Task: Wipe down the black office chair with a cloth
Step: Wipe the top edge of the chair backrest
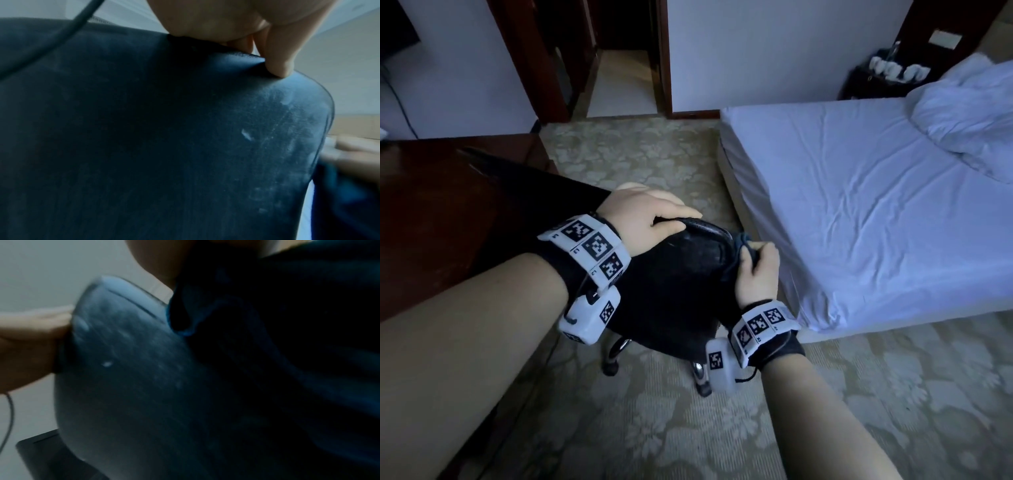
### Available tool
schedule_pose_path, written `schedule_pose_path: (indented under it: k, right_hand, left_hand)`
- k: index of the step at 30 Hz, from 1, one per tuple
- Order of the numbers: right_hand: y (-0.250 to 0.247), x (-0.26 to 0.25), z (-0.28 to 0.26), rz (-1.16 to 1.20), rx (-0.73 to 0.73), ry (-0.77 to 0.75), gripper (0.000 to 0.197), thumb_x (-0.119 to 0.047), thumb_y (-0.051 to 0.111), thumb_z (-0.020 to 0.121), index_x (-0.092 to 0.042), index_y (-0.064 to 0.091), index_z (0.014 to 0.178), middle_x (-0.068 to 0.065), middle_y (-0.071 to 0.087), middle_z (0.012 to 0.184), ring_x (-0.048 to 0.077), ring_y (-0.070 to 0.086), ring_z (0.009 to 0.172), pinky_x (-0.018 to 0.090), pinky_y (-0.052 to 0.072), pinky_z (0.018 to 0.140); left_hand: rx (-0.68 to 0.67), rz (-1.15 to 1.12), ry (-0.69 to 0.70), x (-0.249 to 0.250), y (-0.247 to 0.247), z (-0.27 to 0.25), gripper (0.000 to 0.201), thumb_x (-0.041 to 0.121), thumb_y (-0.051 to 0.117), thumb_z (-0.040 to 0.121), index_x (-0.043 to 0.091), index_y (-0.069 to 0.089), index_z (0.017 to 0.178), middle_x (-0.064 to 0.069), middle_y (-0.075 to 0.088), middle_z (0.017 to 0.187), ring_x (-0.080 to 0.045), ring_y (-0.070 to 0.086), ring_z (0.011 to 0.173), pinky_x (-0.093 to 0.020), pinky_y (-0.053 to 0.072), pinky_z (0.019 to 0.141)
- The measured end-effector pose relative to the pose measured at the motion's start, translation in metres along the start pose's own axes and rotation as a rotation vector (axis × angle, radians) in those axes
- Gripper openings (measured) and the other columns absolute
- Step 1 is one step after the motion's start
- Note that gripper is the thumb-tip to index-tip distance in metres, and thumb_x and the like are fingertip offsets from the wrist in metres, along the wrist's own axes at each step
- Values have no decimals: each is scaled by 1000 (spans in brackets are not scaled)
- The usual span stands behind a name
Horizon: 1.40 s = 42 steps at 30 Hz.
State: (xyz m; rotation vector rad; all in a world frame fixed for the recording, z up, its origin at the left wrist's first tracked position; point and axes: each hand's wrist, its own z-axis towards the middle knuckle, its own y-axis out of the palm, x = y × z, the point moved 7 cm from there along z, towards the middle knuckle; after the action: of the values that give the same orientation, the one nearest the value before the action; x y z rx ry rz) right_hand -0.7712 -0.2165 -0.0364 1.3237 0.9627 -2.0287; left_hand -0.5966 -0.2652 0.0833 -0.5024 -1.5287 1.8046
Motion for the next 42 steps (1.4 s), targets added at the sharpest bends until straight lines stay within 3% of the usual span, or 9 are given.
schedule_pose_path:
  k: [4,9,14,18,22,28,32,37,42]
  right_hand:
    - [5,-38,-3,-16,-83,-206,14,-14,49,87,-2,53,93,8,50,95,13,45,89,14,31,82]
    - [16,-43,-20,-92,-181,-228,12,-8,54,88,-18,48,89,5,49,94,17,46,89,15,31,81]
    - [39,-55,-38,-135,-234,-236,7,-16,52,86,-10,55,89,3,50,92,18,48,89,20,32,83]
    - [63,-69,-50,-176,-272,-323,21,-19,50,83,-2,58,91,4,49,93,16,47,90,11,30,81]
    - [88,-78,-57,-186,-342,-389,23,-15,51,81,-1,57,99,5,47,100,15,46,95,-2,26,87]
    - [125,-98,-56,-151,-422,-568,22,-10,52,81,0,56,100,9,50,100,4,43,94,-3,25,89]
    - [156,-119,-56,-121,-458,-789,23,-15,51,85,2,57,98,20,52,97,11,44,93,-2,26,90]
    - [201,-134,-70,6,-451,-1087,22,-14,49,86,1,56,100,13,51,98,3,40,96,3,26,93]
    - [229,-124,-81,138,-304,-1312,16,-10,50,86,-8,52,102,8,49,99,5,41,96,6,28,93]
  left_hand:
    - [34,-47,7,-12,-9,-14,43,47,35,82,42,60,117,15,61,120,-7,49,119,-21,5,109]
    - [67,-101,18,-36,-18,-33,44,59,33,79,45,65,105,18,64,109,-7,53,114,-28,1,115]
    - [157,-194,-43,-63,-27,-58,47,66,30,71,43,65,90,26,58,94,-3,45,115,-23,-12,111]
    - [222,-161,-82,-86,-23,-81,54,64,34,71,27,66,94,15,55,107,-13,36,127,-29,-16,111]
    - [245,-143,-142,-106,-24,-99,61,60,29,72,20,64,103,-1,44,135,-24,15,142,-32,-13,112]
    - [256,-162,-139,-122,-12,-117,65,59,19,76,23,60,111,2,23,152,-6,-15,137,-33,-11,113]
    - [405,-196,-101,-146,-6,-128,48,49,28,86,17,57,107,-4,28,148,-7,-7,139,-41,7,114]
    - [531,-209,-81,-181,1,-136,50,48,26,88,14,53,113,-4,30,143,-5,-1,139,-34,8,111]
    - [655,-177,50,-195,1,-136,55,43,20,89,6,48,118,5,33,124,-16,15,137,-25,11,111]
